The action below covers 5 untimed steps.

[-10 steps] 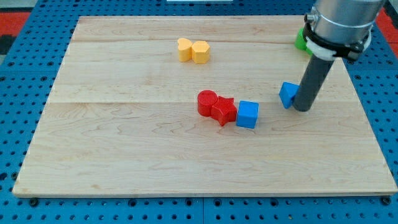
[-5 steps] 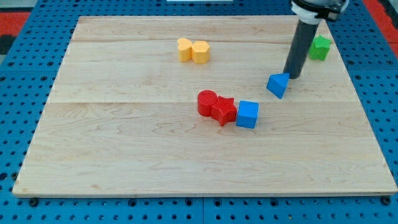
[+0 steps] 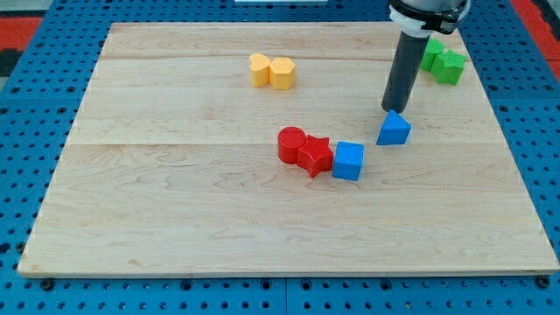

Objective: Move the blue blocks into the red star

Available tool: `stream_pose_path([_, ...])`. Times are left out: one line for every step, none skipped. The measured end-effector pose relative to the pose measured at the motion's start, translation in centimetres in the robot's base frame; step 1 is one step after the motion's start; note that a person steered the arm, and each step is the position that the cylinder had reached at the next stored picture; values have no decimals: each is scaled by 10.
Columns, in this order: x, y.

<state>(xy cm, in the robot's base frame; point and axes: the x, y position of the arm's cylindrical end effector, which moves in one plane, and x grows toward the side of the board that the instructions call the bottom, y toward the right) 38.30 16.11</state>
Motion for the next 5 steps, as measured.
stream_pose_path([2,25])
stream_pose_path([19,30])
stream_pose_path([32,16])
stream_pose_path([45,-14])
stream_pose_path([62,-47])
